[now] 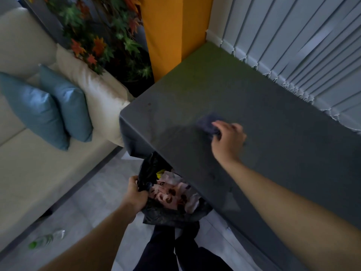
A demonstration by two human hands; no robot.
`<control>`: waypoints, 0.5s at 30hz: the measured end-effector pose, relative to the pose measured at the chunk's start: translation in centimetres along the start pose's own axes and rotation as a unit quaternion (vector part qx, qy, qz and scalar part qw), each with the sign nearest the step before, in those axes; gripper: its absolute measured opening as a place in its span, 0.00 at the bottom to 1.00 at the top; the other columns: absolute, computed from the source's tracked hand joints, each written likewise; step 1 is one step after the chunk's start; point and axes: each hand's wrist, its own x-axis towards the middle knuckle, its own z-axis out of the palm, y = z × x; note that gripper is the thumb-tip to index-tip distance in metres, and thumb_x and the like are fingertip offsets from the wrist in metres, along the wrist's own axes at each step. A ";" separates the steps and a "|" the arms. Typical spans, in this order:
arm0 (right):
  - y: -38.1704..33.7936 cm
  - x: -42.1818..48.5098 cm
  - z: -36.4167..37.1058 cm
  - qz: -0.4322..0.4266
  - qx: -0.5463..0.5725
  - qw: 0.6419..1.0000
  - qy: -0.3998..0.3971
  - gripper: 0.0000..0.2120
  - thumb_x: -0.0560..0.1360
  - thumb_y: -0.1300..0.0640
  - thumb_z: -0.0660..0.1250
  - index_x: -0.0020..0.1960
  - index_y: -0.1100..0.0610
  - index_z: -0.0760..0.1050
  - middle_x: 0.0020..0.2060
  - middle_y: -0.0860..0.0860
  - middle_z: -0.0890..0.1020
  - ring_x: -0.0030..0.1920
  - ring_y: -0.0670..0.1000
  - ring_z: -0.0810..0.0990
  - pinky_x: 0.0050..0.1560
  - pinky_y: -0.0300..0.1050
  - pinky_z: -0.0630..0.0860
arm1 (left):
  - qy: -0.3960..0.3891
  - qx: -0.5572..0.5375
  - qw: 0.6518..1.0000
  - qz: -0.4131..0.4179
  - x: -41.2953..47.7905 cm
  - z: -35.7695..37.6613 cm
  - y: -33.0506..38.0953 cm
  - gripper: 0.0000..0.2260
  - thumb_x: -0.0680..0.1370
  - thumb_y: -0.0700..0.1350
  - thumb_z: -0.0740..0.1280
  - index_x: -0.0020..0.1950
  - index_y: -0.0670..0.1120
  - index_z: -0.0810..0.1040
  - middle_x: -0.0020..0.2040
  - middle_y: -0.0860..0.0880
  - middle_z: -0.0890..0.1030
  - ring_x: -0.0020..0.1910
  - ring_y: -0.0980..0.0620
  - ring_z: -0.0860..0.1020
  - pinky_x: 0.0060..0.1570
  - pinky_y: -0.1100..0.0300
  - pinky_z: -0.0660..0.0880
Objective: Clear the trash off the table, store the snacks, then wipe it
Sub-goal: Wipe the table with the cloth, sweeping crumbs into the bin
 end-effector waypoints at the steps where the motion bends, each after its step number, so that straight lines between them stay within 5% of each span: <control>1: 0.6 0.7 -0.3 0.081 -0.053 0.995 -0.018 0.17 0.73 0.60 0.69 0.60 0.48 0.80 0.60 0.47 0.81 0.64 0.60 0.70 0.61 0.55 0.64 | -0.004 -0.005 1.000 -0.001 -0.1 0.1 0.0 0.21 0.79 0.39 0.63 0.65 0.57 0.61 0.51 0.47 0.75 0.52 0.42 0.79 0.45 0.44 0.82; 4: 1.4 -0.3 -0.1 0.140 -0.092 0.980 -0.109 0.16 0.76 0.55 0.66 0.63 0.44 0.77 0.63 0.46 0.79 0.65 0.61 0.67 0.61 0.57 0.62 | 0.004 -0.007 1.000 0.004 -0.4 0.7 0.0 0.19 0.79 0.41 0.66 0.66 0.53 0.62 0.51 0.44 0.77 0.50 0.41 0.79 0.41 0.47 0.82; 8: -0.3 -4.7 0.5 -0.078 -0.006 0.983 -0.164 0.19 0.70 0.61 0.71 0.59 0.47 0.81 0.59 0.46 0.82 0.57 0.60 0.75 0.57 0.59 0.72 | 0.015 0.008 1.000 0.012 -0.7 1.2 0.1 0.20 0.78 0.43 0.68 0.66 0.53 0.64 0.54 0.42 0.77 0.53 0.40 0.78 0.52 0.39 0.79; 11: -1.5 -6.2 1.0 -0.228 0.088 0.926 -0.289 0.20 0.72 0.65 0.69 0.62 0.53 0.82 0.59 0.48 0.83 0.57 0.55 0.75 0.60 0.53 0.74 | 0.012 0.000 1.000 0.011 -0.8 1.2 0.2 0.21 0.78 0.42 0.68 0.67 0.53 0.64 0.54 0.42 0.77 0.53 0.39 0.78 0.52 0.38 0.79; 13: -1.6 -5.7 1.7 -0.234 0.090 0.939 -0.236 0.22 0.71 0.68 0.68 0.63 0.55 0.81 0.61 0.48 0.82 0.57 0.54 0.75 0.60 0.51 0.73 | 0.011 -0.002 1.000 0.012 -0.8 1.0 0.3 0.20 0.78 0.42 0.68 0.66 0.54 0.64 0.54 0.42 0.77 0.52 0.40 0.79 0.50 0.39 0.80; 15: -1.8 -4.9 2.0 -0.116 0.072 0.982 -0.127 0.23 0.70 0.69 0.69 0.63 0.54 0.80 0.62 0.47 0.81 0.58 0.55 0.75 0.59 0.54 0.73 | 0.009 -0.005 1.000 0.006 -0.7 0.5 0.3 0.20 0.79 0.42 0.67 0.65 0.55 0.63 0.53 0.43 0.77 0.52 0.41 0.79 0.49 0.40 0.81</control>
